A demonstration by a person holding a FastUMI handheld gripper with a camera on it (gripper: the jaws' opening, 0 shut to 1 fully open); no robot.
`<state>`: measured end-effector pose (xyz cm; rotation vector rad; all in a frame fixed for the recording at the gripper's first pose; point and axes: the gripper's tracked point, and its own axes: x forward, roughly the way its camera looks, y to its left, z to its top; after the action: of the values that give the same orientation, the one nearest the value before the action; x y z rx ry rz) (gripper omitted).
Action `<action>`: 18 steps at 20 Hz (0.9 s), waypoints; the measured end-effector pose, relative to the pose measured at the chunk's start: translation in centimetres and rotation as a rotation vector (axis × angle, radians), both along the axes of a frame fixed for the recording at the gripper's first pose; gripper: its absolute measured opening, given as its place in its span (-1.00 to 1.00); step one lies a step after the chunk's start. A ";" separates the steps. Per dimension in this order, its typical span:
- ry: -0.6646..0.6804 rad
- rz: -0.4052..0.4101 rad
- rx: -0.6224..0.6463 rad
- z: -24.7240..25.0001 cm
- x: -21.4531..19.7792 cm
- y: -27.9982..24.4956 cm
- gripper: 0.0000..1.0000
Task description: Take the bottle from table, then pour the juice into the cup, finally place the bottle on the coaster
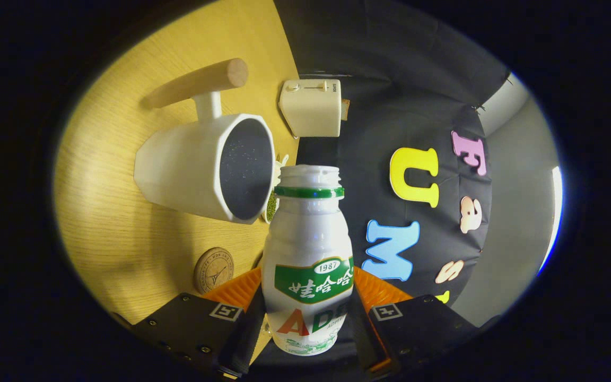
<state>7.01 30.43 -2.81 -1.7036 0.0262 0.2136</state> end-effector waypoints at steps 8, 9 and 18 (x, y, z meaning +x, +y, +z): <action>0.111 -0.058 0.270 -1.6 0.2 -1.4 0.48; 0.120 -0.065 0.301 -1.7 0.3 -1.6 0.48; 0.214 -0.118 0.549 -2.6 0.3 -2.7 0.48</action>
<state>7.28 27.71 -5.45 -1.1235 0.2073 0.2846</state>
